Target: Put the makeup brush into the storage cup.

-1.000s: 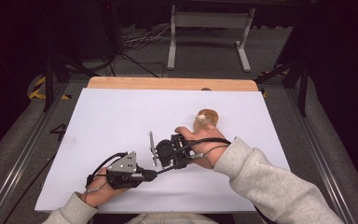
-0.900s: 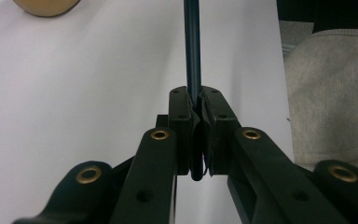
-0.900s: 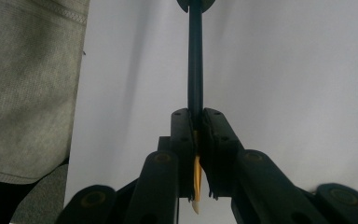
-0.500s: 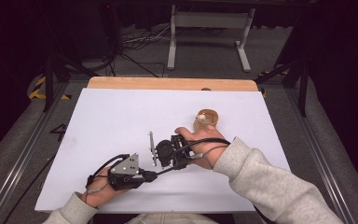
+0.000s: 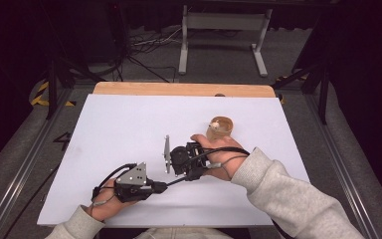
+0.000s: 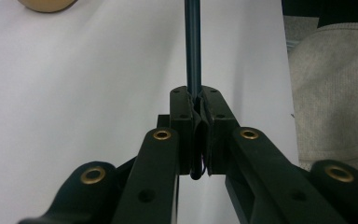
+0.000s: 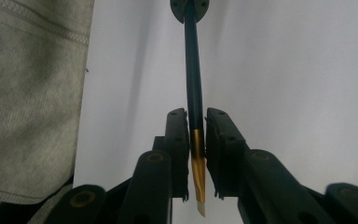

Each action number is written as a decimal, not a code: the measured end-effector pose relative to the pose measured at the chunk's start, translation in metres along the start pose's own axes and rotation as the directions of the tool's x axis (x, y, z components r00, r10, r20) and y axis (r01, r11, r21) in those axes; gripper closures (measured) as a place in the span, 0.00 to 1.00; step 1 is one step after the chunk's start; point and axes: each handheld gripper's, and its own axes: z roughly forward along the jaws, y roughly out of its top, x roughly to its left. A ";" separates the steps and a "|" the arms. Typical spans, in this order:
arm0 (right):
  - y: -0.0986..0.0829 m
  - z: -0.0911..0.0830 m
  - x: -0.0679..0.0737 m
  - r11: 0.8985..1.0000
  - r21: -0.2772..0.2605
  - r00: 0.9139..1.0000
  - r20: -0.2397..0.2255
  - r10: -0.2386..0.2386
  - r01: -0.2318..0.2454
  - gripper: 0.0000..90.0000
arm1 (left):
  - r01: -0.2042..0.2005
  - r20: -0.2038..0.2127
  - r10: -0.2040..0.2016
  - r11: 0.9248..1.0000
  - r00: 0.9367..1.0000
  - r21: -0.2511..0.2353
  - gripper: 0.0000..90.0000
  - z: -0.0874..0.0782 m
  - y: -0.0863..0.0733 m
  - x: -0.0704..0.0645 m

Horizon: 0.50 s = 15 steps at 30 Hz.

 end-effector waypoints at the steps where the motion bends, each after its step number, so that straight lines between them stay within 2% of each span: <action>1: -0.002 0.000 0.000 1.000 -0.014 1.000 0.004 0.002 -0.002 0.83 | -0.002 -0.005 0.002 1.000 1.000 0.001 0.94 -0.001 0.000 0.001; 6: -0.009 -0.003 0.002 0.998 -0.067 1.000 0.014 0.023 -0.022 0.75 | 0.012 -0.004 -0.012 1.000 1.000 -0.024 0.94 -0.003 -0.001 0.002; 7: -0.014 -0.005 0.002 0.994 -0.107 0.999 0.023 0.036 -0.033 0.73 | 0.008 -0.009 -0.009 1.000 1.000 -0.027 0.94 -0.004 -0.001 0.003; 9: -0.017 -0.006 0.002 0.992 -0.121 0.998 0.026 0.048 -0.045 0.72 | 0.004 -0.008 -0.005 0.999 1.000 -0.037 0.94 -0.004 -0.002 0.002; 12: -0.027 -0.010 0.003 0.975 -0.210 0.996 0.042 0.078 -0.068 0.66 | -0.005 -0.006 0.004 0.999 1.000 -0.046 0.94 -0.004 -0.003 0.001; 15: -0.039 -0.013 0.004 0.947 -0.311 0.993 0.057 0.104 -0.081 0.60 | -0.001 -0.006 0.000 0.998 1.000 -0.070 0.94 -0.005 -0.005 0.001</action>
